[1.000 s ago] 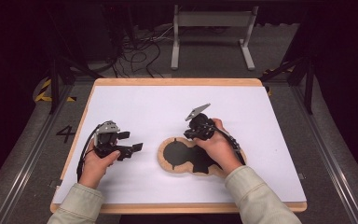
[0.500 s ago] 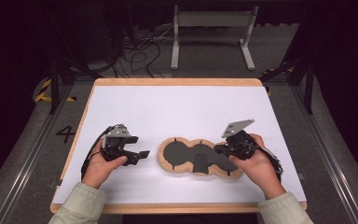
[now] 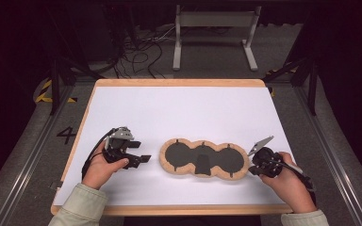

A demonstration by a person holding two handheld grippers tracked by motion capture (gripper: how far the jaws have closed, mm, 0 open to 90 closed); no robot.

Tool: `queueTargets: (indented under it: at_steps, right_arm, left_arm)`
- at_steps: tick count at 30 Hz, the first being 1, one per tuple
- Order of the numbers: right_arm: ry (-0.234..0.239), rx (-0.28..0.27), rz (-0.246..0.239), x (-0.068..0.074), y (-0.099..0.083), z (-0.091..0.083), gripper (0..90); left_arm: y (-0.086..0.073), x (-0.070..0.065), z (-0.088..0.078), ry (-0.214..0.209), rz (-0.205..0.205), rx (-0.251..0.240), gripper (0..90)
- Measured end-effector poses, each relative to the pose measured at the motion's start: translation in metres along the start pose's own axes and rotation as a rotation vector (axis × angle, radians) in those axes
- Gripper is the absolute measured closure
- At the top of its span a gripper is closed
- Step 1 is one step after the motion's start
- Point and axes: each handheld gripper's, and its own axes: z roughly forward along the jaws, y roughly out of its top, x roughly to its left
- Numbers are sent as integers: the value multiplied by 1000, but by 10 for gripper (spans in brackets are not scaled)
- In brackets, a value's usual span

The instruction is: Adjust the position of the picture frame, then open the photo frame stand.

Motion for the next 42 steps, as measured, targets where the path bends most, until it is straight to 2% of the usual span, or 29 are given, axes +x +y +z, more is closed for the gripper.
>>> queueTargets:
  at_steps: [2,3,5,7,8,10,13,14,15,16,17,20,23,26,32,35,40,42]
  right_arm:
    - [1,32,12,-2,-2,6,900]
    - [3,30,12,-2,-2,8,900]
    - [48,-2,2,0,2,12,900]
    - [22,19,-9,3,7,14,900]
    - [-1,7,-22,5,9,15,900]
    - [-18,-17,-40,7,15,18,900]
    - [-10,-56,-54,9,23,22,900]
    - [-10,-56,-54,9,23,22,900]
    - [-12,-78,-52,9,26,23,900]
    - [-18,-111,-29,6,26,26,900]
    - [-13,-123,-12,4,26,27,900]
    - [-18,-132,10,2,21,24,900]
    - [-21,-156,19,5,18,12,885]
    - [-32,-200,3,12,20,0,878]
    - [9,-302,-45,26,27,-9,869]
    - [29,-349,-64,32,31,-9,859]
    - [71,-422,-78,40,38,-6,859]
    - [80,-429,-78,42,40,-5,859]
  left_arm:
    - [0,0,1,3,5,12,295]
    - [0,0,2,4,7,15,294]
    - [0,0,3,2,1,20,291]
    - [0,1,3,5,8,25,290]
    - [0,1,4,5,2,25,288]
    - [-1,2,5,14,-5,25,287]
    - [-1,2,4,25,-10,28,285]
    - [-1,2,4,25,-10,28,284]
    - [-2,3,3,27,-6,26,284]
    - [-2,3,3,28,-6,27,282]
    - [-2,3,3,28,-8,25,280]
    - [-2,4,1,33,-12,12,276]
    - [-2,4,0,41,-18,-3,272]
    - [-2,4,-3,50,-22,-20,271]
    - [-1,5,-8,63,-27,-57,267]
    - [-2,4,-9,67,-47,-75,261]
    - [-3,4,-12,70,-53,-97,258]
    - [-3,4,-13,73,-56,-106,258]
